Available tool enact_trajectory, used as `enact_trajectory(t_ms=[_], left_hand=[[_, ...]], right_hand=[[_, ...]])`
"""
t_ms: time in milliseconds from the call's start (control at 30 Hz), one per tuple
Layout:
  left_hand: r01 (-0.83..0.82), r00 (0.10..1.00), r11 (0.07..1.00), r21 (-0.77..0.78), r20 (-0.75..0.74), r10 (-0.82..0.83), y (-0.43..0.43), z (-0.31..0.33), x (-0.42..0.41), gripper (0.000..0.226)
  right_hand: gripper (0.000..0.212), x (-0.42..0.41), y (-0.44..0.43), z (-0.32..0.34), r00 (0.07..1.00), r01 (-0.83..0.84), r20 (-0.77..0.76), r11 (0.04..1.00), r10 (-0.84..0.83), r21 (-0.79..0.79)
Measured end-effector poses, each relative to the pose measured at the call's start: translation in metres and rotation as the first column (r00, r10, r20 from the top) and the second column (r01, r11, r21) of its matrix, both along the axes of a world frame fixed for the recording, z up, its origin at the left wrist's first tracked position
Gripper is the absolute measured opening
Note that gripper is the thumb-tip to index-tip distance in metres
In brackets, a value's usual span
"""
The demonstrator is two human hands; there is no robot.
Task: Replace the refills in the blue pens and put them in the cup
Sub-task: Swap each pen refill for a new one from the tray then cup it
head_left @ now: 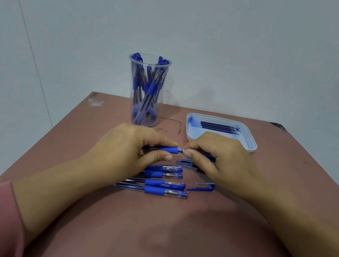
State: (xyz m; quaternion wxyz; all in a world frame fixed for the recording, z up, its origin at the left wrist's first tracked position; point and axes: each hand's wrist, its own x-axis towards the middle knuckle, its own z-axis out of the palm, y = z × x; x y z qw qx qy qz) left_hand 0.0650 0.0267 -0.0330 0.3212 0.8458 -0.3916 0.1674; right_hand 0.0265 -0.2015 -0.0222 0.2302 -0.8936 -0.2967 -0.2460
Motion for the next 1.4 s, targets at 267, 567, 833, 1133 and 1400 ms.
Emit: enact_trajectory(t_ms=[267,567,833,1133,1400], left_hand=[[-0.011,0.993,0.999,0.040,0.115,0.006,-0.001,0.001,0.001,0.040],[-0.094,0.921,0.992,0.081,0.386,0.055,-0.007,0.002,-0.001,0.035],[-0.098,0.902,0.993,0.060,0.428,0.063,-0.011,0.001,0.001,0.037],[-0.082,0.931,0.997,-0.006,0.357,0.079,-0.010,0.001,0.000,0.037],[-0.075,0.935,0.997,0.007,0.348,0.068,-0.010,0.002,0.000,0.034]], right_hand=[[0.016,0.000,-0.001,-0.001,1.000,0.006,-0.011,1.000,-0.006,0.002],[0.011,-0.001,-0.001,-0.002,1.000,0.012,-0.020,0.999,-0.011,0.039],[0.003,-0.003,0.002,-0.002,0.993,0.069,-0.100,0.995,-0.061,0.070],[0.011,-0.001,0.002,-0.001,0.998,0.043,0.035,0.994,-0.047,0.101],[0.019,-0.001,0.002,-0.001,0.998,0.051,-0.050,0.997,-0.048,0.061]])
